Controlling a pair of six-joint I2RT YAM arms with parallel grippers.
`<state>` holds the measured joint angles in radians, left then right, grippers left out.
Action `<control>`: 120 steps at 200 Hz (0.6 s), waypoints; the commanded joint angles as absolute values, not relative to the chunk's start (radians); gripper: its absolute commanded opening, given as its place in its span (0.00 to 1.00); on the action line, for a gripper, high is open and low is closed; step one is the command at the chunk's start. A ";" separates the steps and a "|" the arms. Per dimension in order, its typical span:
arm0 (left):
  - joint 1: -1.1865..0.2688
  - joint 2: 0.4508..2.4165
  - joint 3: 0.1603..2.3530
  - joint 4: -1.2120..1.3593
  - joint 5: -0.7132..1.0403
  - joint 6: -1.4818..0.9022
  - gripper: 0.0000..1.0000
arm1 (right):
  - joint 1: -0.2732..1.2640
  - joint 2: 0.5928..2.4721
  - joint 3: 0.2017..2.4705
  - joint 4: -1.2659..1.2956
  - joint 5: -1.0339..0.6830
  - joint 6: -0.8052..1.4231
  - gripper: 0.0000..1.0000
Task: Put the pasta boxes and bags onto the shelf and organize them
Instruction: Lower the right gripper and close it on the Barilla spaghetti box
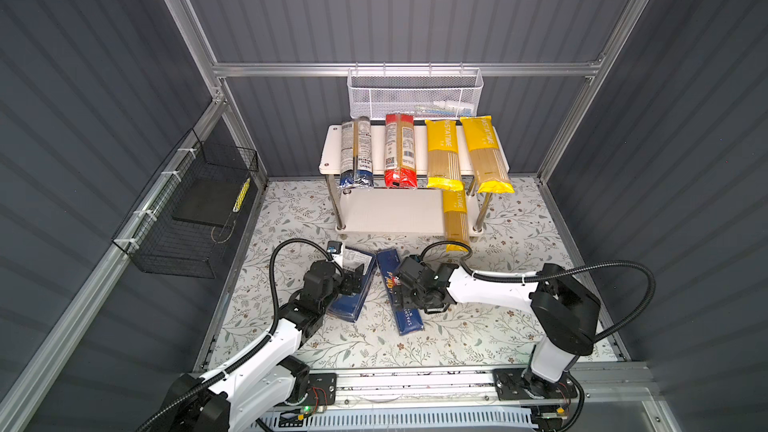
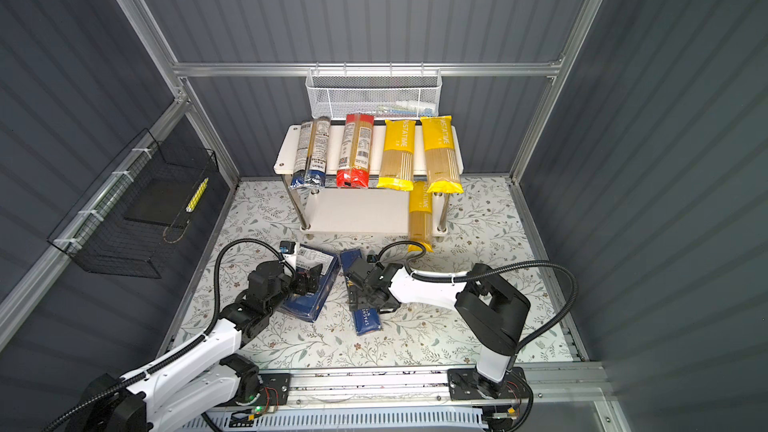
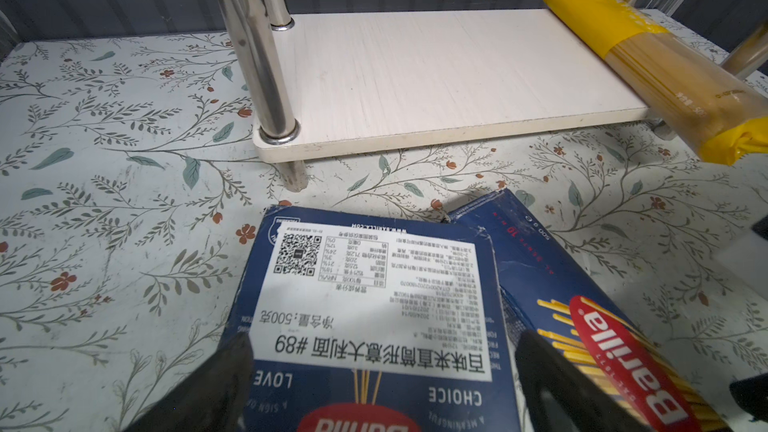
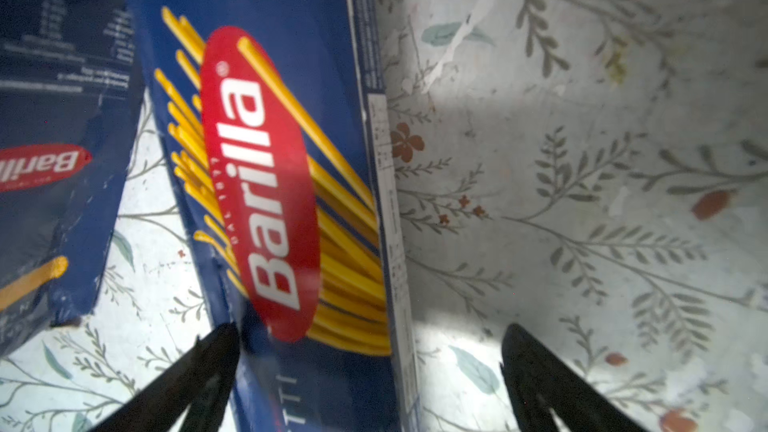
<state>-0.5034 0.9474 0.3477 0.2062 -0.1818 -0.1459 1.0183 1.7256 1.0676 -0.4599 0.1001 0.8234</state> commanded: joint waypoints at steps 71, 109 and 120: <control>-0.508 0.955 0.370 0.222 -0.167 -0.148 0.99 | 1.074 1.809 1.174 -0.573 0.157 0.727 0.99; -0.508 0.959 0.374 0.222 -0.165 -0.148 0.99 | 1.081 1.848 1.179 -0.551 0.140 0.743 0.99; -0.508 0.962 0.374 0.221 -0.164 -0.149 0.99 | 1.081 1.857 1.184 -0.549 0.135 0.742 0.99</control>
<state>-0.5034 0.9543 0.3477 0.2100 -0.1787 -0.1459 1.0752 1.8381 1.1633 -0.5388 0.1368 0.7330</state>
